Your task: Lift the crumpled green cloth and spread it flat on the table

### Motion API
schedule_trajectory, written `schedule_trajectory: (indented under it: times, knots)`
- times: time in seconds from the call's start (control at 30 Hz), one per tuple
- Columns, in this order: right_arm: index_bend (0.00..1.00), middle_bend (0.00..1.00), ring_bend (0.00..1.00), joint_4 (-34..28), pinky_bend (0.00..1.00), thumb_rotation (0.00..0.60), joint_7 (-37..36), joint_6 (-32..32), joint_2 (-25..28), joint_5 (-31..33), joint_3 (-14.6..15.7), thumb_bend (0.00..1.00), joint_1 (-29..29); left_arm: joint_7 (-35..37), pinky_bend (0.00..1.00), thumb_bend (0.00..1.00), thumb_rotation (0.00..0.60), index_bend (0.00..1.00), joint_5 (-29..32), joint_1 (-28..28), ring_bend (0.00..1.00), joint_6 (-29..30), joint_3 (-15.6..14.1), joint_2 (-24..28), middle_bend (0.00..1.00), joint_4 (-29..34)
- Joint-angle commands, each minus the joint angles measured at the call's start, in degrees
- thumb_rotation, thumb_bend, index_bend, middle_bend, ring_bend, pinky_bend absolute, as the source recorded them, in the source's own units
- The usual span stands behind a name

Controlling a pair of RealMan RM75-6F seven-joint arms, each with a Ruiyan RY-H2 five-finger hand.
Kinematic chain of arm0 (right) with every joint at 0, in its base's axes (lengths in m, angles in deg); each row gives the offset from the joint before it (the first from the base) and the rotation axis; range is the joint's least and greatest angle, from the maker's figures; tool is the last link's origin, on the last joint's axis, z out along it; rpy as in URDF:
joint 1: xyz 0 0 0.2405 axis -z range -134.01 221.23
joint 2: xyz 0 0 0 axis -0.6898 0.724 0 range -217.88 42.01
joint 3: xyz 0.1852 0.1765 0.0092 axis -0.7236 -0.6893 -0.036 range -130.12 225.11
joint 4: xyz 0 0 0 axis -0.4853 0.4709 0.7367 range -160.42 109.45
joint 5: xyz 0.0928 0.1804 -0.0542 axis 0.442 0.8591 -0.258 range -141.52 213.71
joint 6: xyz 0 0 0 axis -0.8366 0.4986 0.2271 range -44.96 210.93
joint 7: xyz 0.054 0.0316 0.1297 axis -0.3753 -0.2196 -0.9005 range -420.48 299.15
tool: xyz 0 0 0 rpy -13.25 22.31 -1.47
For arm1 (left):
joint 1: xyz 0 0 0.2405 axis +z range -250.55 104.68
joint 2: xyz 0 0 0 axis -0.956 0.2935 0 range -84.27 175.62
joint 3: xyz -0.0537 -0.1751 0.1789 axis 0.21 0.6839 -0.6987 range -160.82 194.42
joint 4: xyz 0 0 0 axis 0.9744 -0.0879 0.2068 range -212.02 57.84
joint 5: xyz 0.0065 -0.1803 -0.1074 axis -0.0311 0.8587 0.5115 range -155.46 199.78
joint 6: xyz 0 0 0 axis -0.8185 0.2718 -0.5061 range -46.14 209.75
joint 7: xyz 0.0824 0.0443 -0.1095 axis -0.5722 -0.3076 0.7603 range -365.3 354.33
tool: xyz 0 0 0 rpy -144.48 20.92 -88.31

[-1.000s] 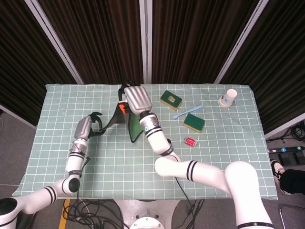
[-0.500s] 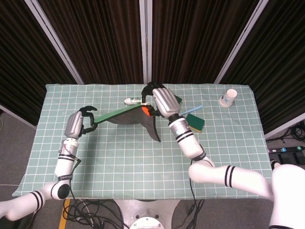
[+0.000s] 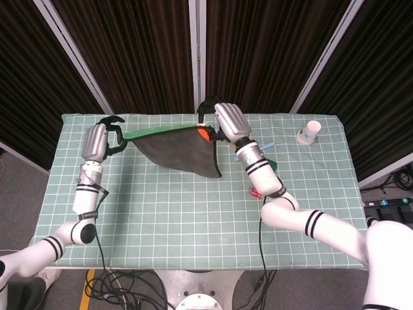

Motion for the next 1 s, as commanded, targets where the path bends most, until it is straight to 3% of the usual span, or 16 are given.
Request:
schedule_trajectory:
  times: [0.03, 0.2, 0.33, 0.53, 0.83, 1.0]
  knots:
    - [0.77, 0.35, 0.17, 8.2, 0.19, 0.600, -8.1, -2.4, -3.7, -4.5, -0.7, 0.49, -2.8, 0.1, 0.35, 0.47, 0.600, 0.83, 0.8, -3.0, 0.30, -1.2, 1.2, -2.3, 0.44, -5.5]
    - [0.77, 0.35, 0.17, 14.1, 0.19, 0.600, -17.3, -3.1, -6.1, -10.6, 1.7, 0.49, -3.2, 1.6, 0.35, 0.46, 0.600, 0.83, -1.3, -2.9, 0.30, 0.1, -0.7, -3.5, 0.44, -8.3]
    - [0.78, 0.36, 0.17, 18.3, 0.18, 0.600, -23.9, -2.6, -8.4, -16.3, 5.8, 0.48, -2.7, 2.5, 0.35, 0.46, 0.600, 0.82, -4.7, -0.9, 0.30, 1.6, -5.0, -4.2, 0.44, -8.5]
    - [0.78, 0.36, 0.16, 19.9, 0.18, 0.600, -30.7, 0.1, -9.8, -24.3, 12.8, 0.48, -0.9, 3.0, 0.35, 0.46, 0.600, 0.82, -10.2, 2.6, 0.30, 4.5, -11.6, -4.4, 0.44, -6.4]
    - [0.78, 0.36, 0.16, 14.6, 0.16, 0.600, -31.1, 5.9, -8.9, -31.0, 20.2, 0.48, 3.0, 0.6, 0.35, 0.45, 0.600, 0.80, -16.8, 5.8, 0.30, 5.4, -19.6, -1.7, 0.43, -0.5]
    - [0.78, 0.36, 0.16, 11.2, 0.16, 0.600, -28.0, 7.4, -8.3, -32.8, 23.1, 0.48, 4.8, -4.2, 0.35, 0.40, 0.600, 0.73, -17.9, 6.2, 0.30, 2.8, -22.6, 0.1, 0.41, 3.8]
